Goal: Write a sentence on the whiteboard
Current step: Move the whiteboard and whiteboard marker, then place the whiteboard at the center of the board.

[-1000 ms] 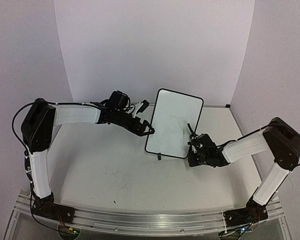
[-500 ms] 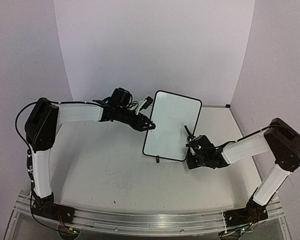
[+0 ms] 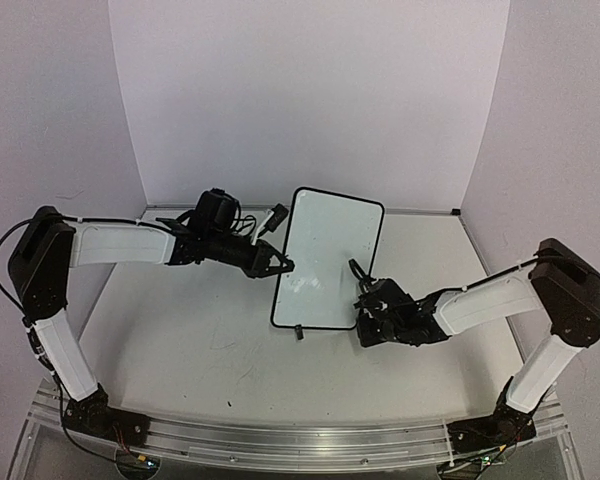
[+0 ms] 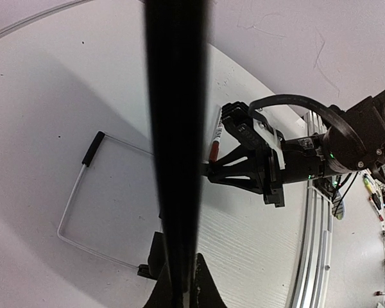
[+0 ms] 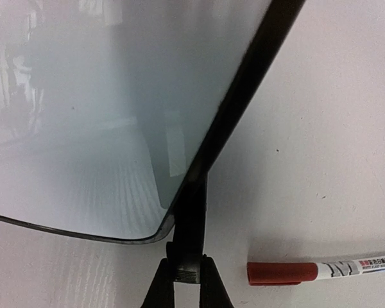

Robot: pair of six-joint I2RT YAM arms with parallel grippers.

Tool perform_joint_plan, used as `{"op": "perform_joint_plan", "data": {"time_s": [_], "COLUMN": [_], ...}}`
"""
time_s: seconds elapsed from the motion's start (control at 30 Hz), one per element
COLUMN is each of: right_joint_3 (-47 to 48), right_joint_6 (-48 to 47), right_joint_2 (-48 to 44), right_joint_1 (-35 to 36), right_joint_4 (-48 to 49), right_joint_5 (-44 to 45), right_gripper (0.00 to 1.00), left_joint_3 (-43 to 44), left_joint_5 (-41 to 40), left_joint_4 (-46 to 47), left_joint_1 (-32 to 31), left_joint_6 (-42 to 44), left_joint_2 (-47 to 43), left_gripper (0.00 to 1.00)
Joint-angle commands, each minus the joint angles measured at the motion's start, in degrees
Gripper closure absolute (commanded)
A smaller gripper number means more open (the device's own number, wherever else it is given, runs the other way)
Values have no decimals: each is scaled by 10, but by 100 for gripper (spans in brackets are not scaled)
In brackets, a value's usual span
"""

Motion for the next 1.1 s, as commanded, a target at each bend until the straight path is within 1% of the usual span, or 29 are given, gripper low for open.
{"op": "perform_joint_plan", "data": {"time_s": [0.0,0.2,0.23,0.33,0.37,0.5,0.57,0.63,0.7,0.8,0.9,1.07], "right_joint_3": [28,36,34,26,22,3,-2,-4,0,10,19,31], "right_joint_6": [69,104,111,120,121,123,118,107,85,57,34,9], "right_joint_2": [2,24,25,13,2,-65,-97,-130,-159,-181,-192,-193], "right_joint_1": [37,65,66,67,68,68,68,66,60,33,-16,-90], "right_joint_4": [-5,-1,3,8,8,0,-12,-25,-31,-31,-29,8], "right_joint_5": [24,18,14,7,7,12,16,16,5,-45,-112,-217], "right_gripper": [100,99,95,72,66,34,24,16,11,7,6,2], "left_joint_3": [-70,-141,-152,-175,-183,-215,-229,-242,-249,-251,-249,-236], "left_joint_5": [-79,-68,-68,-73,-74,-75,-79,-81,-82,-88,-100,-117], "left_joint_4": [64,112,116,124,130,176,198,223,250,278,298,322], "left_joint_1": [6,7,7,6,6,6,6,6,6,3,-1,-17], "left_joint_6": [-14,-50,-54,-61,-65,-92,-104,-117,-130,-140,-144,-148], "left_joint_2": [-71,-124,-133,-162,-171,-194,-199,-203,-206,-206,-204,-188], "left_gripper": [100,100,100,100,100,100,100,100,100,100,100,100]}}
